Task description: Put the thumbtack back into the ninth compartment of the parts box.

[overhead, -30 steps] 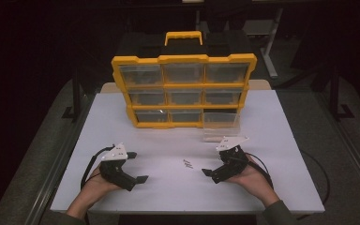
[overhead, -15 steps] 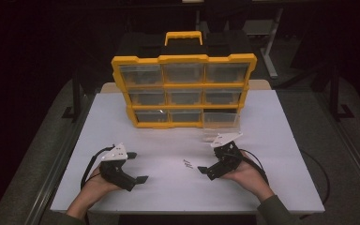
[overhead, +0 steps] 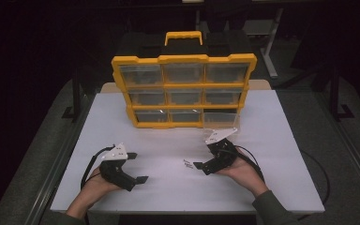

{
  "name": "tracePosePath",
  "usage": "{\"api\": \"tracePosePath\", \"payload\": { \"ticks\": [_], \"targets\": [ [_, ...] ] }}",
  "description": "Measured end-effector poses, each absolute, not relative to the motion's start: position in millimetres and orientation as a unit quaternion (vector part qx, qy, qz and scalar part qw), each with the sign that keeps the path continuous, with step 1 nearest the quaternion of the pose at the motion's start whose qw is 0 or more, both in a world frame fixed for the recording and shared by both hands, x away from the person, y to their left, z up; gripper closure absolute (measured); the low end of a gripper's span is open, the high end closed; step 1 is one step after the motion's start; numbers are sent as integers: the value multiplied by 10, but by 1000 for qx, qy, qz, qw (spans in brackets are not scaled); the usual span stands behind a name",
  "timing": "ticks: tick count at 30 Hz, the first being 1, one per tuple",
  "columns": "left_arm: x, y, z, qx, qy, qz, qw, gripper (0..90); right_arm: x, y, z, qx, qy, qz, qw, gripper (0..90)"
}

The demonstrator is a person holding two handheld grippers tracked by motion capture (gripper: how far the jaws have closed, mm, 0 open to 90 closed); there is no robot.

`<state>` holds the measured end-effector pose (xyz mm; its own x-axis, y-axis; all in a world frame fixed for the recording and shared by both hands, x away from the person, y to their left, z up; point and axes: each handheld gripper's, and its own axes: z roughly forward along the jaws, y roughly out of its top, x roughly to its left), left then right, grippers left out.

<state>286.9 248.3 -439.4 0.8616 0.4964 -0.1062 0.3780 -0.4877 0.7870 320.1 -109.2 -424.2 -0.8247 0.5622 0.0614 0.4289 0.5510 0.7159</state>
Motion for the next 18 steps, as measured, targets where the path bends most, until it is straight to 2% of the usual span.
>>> {"api": "tracePosePath", "payload": {
  "ticks": [6,18],
  "targets": [
    [2875,2480,-4400,861,257,64,434,0,3238,-1042,-4229,282,877,379,85,136],
    [2870,2487,-4392,858,256,69,439,0,3314,-908,-4180,280,881,373,82,245]
  ]
}}
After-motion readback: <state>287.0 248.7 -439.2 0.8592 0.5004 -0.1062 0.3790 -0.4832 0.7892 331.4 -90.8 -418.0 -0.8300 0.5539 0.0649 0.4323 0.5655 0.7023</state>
